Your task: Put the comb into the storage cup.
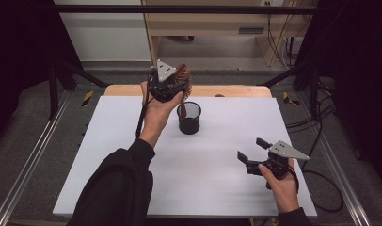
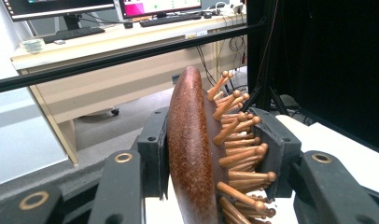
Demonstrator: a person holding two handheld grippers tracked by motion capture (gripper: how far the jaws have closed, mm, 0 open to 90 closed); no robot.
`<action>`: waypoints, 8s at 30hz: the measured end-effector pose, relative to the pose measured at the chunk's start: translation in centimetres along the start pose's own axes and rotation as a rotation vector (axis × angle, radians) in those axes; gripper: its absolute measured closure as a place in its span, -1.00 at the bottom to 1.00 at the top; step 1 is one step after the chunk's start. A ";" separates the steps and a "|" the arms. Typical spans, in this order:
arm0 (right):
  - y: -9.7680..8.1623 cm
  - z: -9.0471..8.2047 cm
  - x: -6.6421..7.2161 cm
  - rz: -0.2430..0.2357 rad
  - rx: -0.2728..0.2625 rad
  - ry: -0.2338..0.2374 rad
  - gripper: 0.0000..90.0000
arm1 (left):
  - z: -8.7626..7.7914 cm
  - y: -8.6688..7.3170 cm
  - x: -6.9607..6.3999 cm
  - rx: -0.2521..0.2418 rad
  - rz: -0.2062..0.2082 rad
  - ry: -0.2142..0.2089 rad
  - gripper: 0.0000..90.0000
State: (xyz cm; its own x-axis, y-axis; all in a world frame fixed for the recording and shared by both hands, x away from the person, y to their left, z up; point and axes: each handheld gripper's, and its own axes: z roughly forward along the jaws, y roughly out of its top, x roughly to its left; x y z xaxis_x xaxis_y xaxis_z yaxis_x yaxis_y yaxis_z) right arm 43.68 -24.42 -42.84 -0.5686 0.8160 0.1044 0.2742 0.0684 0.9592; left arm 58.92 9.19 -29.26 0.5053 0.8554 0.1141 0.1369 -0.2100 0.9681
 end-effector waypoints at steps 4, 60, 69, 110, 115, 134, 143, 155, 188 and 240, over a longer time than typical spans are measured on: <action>0.0 0.0 0.0 0.000 0.000 -0.001 -0.82 | 0.2 -0.2 -0.1 0.004 0.005 -0.002 0.16; -0.1 0.3 0.2 -0.006 0.020 0.010 -0.83 | 1.7 -1.6 -2.9 0.037 0.126 0.005 0.15; -0.2 0.3 0.2 -0.008 0.021 0.010 -0.83 | 1.7 -1.8 -3.0 0.039 0.131 0.008 0.15; -0.1 0.3 0.2 0.004 0.017 0.012 -0.83 | 2.2 -2.6 -3.8 0.059 0.179 0.030 0.15; -0.2 0.3 0.2 0.004 0.018 0.011 -0.83 | 2.2 -2.6 -3.8 0.060 0.181 0.028 0.15; -0.2 0.3 0.2 0.001 0.019 0.009 -0.83 | 2.1 -2.8 -4.1 0.066 0.211 0.030 0.15; -0.2 0.3 0.2 0.002 0.021 0.008 -0.83 | 2.1 -2.8 -4.4 0.065 0.212 0.024 0.14; -0.2 0.3 0.2 0.005 0.023 0.006 -0.84 | 2.0 -3.1 -5.6 0.058 0.229 0.025 0.13; -0.2 0.3 0.1 0.003 0.022 0.000 -0.84 | 1.7 -4.1 -7.4 0.059 0.073 -0.053 -0.01; -0.2 0.3 0.4 -0.003 0.026 0.004 -0.84 | 1.7 -5.7 -10.5 0.093 0.131 -0.085 -0.13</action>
State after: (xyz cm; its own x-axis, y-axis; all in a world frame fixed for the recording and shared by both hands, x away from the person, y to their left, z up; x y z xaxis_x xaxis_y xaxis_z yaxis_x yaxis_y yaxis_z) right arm 43.65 -23.97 -43.03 -0.5724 0.8136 0.1022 0.2922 0.0860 0.9525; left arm 54.31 0.63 -36.33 0.5933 0.7758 0.2149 0.1414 -0.3633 0.9209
